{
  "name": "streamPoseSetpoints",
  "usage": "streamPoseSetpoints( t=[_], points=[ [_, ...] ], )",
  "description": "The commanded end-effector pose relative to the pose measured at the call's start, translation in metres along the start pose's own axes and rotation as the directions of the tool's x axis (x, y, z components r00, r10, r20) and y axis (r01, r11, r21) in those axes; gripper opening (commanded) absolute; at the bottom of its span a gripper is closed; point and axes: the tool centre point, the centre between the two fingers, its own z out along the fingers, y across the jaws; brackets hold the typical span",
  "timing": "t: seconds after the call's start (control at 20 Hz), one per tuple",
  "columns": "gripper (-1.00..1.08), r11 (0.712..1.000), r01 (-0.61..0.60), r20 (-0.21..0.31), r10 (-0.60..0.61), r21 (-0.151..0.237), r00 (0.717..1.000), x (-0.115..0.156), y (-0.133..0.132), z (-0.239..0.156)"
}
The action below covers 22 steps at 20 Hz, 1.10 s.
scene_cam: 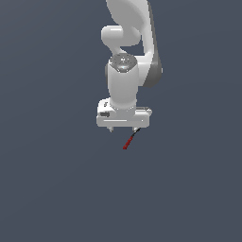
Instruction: Pick up the object and move it to a goal position.
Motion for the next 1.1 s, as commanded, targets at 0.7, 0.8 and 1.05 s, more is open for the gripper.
streamPoseSetpoints(
  t=[0.7, 0.8, 1.05],
  points=[
    [1.0, 0.963, -0.27, 0.019, 0.27, -0.005, 0.963, -0.034, -0.033, 0.062],
    [1.0, 0.95, -0.313, 0.021, 0.313, -0.007, 0.949, -0.04, -0.037, 0.071],
    [1.0, 0.912, -0.41, 0.024, 0.41, -0.016, 0.912, -0.056, -0.047, 0.092]
  ],
)
